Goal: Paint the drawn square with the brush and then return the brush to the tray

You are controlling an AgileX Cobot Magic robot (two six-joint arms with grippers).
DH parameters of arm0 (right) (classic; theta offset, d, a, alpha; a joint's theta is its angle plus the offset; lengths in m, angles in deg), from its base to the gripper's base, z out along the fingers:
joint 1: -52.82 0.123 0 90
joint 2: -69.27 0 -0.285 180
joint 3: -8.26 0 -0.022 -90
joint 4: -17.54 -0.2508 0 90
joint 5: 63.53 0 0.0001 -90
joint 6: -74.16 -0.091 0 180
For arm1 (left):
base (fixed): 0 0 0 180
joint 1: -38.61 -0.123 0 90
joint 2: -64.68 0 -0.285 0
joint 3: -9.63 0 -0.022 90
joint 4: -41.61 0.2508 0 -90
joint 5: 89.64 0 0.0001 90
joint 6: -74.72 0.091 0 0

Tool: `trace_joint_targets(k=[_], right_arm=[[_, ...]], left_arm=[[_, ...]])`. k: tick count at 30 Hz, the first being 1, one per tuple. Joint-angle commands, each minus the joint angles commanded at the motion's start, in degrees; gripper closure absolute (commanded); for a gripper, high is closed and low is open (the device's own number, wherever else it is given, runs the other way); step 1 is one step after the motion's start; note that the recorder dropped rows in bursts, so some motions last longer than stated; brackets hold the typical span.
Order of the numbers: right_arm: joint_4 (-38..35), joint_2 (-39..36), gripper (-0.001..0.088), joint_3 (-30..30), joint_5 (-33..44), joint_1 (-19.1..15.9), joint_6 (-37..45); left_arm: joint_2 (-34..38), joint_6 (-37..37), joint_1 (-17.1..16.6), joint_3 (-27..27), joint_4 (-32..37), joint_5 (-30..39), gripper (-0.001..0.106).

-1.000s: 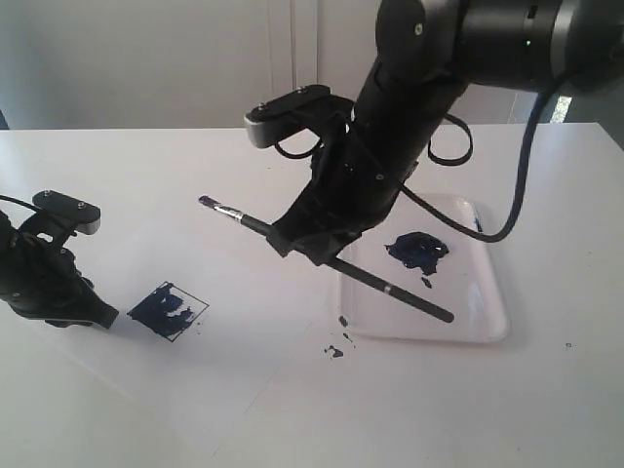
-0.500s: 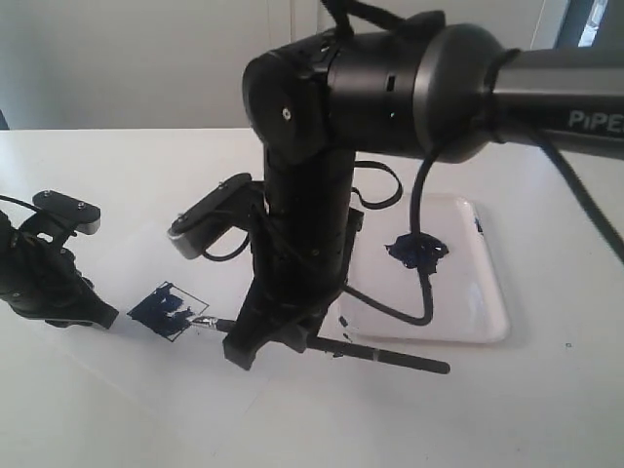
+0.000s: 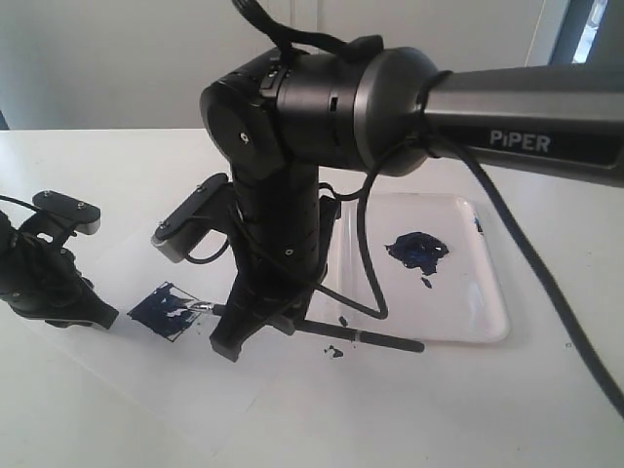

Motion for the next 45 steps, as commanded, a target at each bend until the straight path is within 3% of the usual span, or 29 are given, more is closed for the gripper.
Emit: trace_joint_targets(k=[21, 28, 32, 45], right_arm=[[-3.0, -3.0, 0.0868, -2.1, 1.3, 0.6, 1.6], [4.4, -3.1, 0.0868, -2.1, 1.4, 0.6, -1.5], [5.1, -3.1, 0.0868, -2.1, 1.4, 0.6, -1.5], [-2.1, -3.1, 0.0868, -2.1, 1.4, 0.7, 1.5]], left_arm=[[0.0, 0.0, 0.6, 0.0, 0.0, -0.4, 0.075], [0.0, 0.0, 0.6, 0.0, 0.0, -0.3, 0.075], [0.0, 0.0, 0.6, 0.0, 0.0, -0.3, 0.075], [0.0, 0.0, 0.6, 0.0, 0.0, -0.4, 0.075]])
